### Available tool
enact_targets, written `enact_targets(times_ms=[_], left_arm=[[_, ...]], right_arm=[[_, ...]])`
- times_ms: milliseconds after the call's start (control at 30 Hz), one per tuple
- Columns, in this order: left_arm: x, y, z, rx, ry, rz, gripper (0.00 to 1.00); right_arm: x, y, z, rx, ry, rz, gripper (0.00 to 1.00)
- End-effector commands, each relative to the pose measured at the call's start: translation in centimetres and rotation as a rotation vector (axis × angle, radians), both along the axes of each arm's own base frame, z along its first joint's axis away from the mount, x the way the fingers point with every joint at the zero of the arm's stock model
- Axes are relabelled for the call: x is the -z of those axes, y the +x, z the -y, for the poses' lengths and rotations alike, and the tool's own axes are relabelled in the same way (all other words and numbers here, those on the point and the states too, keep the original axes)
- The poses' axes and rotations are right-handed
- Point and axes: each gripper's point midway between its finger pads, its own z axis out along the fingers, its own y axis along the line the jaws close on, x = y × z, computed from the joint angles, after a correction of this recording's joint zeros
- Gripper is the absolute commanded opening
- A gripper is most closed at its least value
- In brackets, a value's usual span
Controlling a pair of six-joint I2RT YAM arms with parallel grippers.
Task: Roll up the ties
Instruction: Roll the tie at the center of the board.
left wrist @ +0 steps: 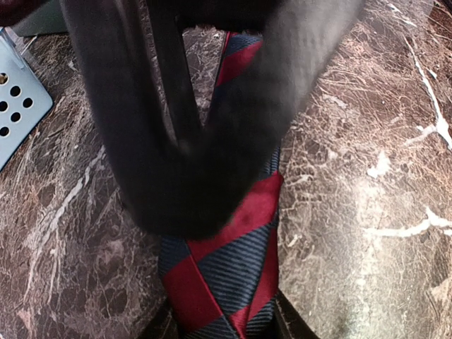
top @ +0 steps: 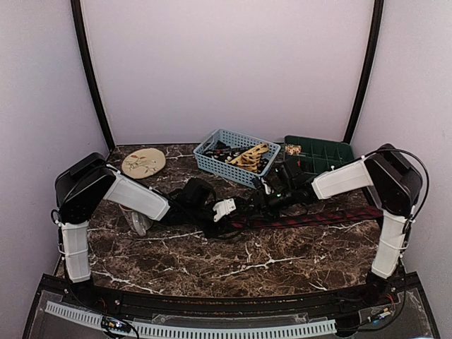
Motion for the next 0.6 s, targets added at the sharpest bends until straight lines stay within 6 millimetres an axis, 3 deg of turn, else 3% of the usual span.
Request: enact_targets(times_ms=[0, 200, 367, 467, 567], left_arm=[[-0.6, 0.2, 0.0, -0.016, 0.005, 0.008, 0.37], [-0.6, 0.3, 0.0, -0.019, 0.007, 0.008, 0.36], [-0.5, 0.3, -0.3, -0.033, 0.017, 0.011, 0.37], [-1.3, 0.8, -0.8, -0.067, 0.001, 0.025, 0.42], [-2.5, 1.2, -1.3, -0.092, -0.034, 0.029, 0.56]], right_arm=[[1.7, -0.4, -0.7, -0.021, -0.053, -0.017, 0.47], [1.8, 0.2, -1.3, -0.022, -0.064, 0.003, 0.31], [2.3, 0.5, -1.0, -0.024, -0.089, 0.011, 0.01], [2.5, 0.6, -0.4, -0.012, -0.103, 0.016, 0.00], [2.6, 0.7, 0.5, 0.002, -0.108, 0.024, 0.00]])
